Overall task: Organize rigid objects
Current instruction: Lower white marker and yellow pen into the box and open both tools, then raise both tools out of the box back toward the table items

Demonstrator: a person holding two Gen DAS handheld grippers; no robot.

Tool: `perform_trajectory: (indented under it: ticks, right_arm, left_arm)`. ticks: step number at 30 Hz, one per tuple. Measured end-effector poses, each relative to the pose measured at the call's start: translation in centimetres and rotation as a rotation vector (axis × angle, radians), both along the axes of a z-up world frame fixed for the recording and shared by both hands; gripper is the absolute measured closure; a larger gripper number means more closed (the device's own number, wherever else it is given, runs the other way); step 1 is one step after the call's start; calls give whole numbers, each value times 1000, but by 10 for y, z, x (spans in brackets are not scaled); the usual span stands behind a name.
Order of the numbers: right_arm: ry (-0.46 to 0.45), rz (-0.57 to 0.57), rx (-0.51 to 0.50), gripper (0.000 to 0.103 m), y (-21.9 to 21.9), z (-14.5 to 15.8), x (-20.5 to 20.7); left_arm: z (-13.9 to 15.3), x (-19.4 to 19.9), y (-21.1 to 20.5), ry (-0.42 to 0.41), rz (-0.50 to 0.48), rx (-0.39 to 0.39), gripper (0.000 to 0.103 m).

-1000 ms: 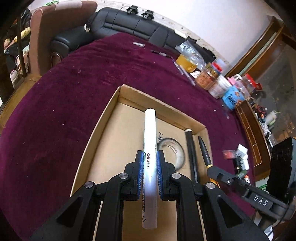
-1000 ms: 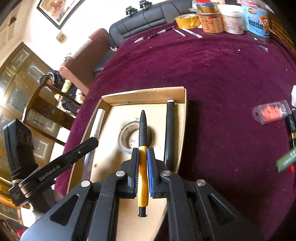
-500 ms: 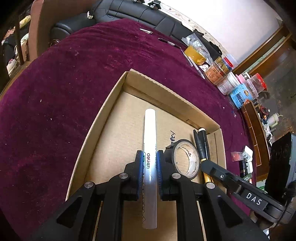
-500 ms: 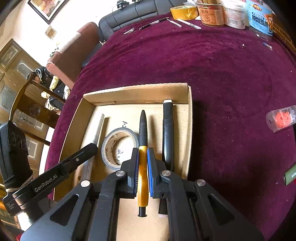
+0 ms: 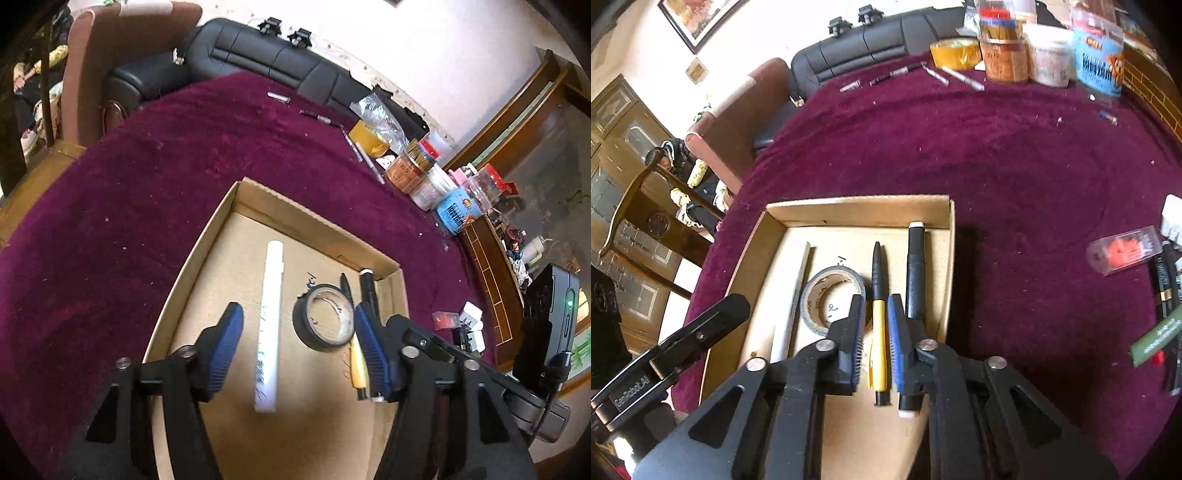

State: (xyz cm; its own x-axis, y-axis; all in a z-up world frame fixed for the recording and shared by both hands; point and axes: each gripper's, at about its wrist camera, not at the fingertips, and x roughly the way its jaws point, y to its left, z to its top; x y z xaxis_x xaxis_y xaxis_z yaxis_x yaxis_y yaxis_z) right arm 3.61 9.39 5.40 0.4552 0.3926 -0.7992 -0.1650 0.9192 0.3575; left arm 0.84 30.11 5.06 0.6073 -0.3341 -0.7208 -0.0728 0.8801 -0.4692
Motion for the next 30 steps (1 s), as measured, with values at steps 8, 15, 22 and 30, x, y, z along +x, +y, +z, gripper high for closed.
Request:
perform_trajectory:
  ticks: [8, 15, 22, 30]
  right_arm:
    - [-47, -9, -34, 70, -21, 17, -35]
    - [-348, -115, -220, 43, -60, 74, -125]
    - [-575, -237, -379, 27, -88, 106, -175]
    - [-521, -280, -369, 27, -127, 88, -170]
  left_arm:
    - [4, -39, -12, 42, -10, -23, 39]
    - [21, -102, -29, -61, 17, 68, 38]
    - [10, -119, -57, -31, -13, 102, 38]
    - [17, -128, -95, -34, -66, 146, 38]
